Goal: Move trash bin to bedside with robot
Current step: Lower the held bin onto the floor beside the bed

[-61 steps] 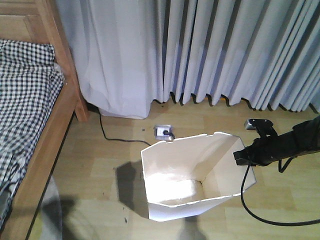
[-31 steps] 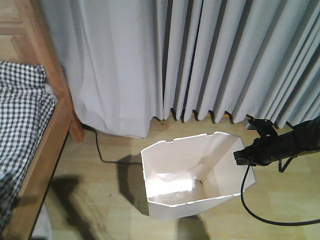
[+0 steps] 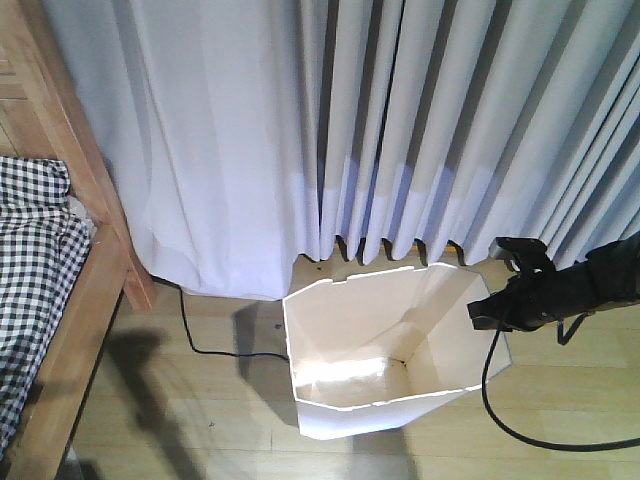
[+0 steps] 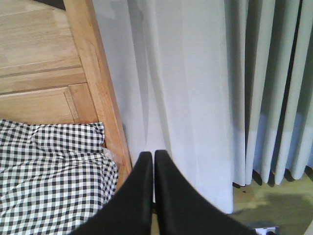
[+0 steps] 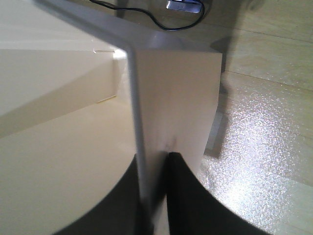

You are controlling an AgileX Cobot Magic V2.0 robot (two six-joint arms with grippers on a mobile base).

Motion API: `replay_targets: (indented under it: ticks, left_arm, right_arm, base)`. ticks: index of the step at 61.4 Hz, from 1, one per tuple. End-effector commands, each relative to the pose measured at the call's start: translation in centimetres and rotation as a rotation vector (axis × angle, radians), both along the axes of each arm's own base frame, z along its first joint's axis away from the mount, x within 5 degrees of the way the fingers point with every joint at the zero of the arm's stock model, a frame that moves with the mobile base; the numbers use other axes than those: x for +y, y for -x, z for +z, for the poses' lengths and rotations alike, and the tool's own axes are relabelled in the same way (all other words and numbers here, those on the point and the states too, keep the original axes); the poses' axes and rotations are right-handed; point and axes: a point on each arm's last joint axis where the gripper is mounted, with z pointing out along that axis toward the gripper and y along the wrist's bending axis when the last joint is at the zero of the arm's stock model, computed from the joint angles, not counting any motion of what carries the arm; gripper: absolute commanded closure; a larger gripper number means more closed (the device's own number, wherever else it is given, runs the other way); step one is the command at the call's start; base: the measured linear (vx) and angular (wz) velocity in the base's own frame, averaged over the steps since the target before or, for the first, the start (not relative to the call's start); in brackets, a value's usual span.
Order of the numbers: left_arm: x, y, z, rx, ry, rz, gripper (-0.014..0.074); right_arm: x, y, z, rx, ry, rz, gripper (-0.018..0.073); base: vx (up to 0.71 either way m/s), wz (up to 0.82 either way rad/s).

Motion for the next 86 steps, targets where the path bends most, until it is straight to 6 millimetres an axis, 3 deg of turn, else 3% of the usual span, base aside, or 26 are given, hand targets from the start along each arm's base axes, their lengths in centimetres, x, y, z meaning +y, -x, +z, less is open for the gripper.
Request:
replay_targets:
  ticks: [1, 50, 60, 74, 86]
  left_arm:
    - [-0.1, -0.1, -0.3, -0.053, 0.012, -0.016, 0.0602]
    - [-0.1, -0.1, -0.3, -0.053, 0.012, -0.016, 0.0602]
    - [-0.1, -0.1, -0.3, -0.053, 0.012, -0.016, 0.0602]
    - [-0.1, -0.1, -0.3, -0.053, 0.012, -0.016, 0.0602]
    - [-0.1, -0.1, -0.3, -0.053, 0.012, -0.016, 0.0602]
  right_arm:
    - [1.0, -1.2, 3.7, -0.080, -0.174, -0.001, 0.0566]
    - [1.4, -1.5, 3.6, -0.064, -0.242, -0.042, 0.0566]
    - [0.9, -1.9, 1.9, -0.037, -0.259, -0.109, 0.0566]
    - [-0.1, -2.3, -2.2, 0.017, -0.274, -0.180, 0.0566]
    - [-0.4, -3.9, -5.5, 0.023, -0.284, -0.184, 0.0566]
  base:
    - [0.03, -0.02]
    - [0.00, 0.00]
    - [0.00, 0.00]
    - [0.00, 0.00]
    - [0.00, 0.00]
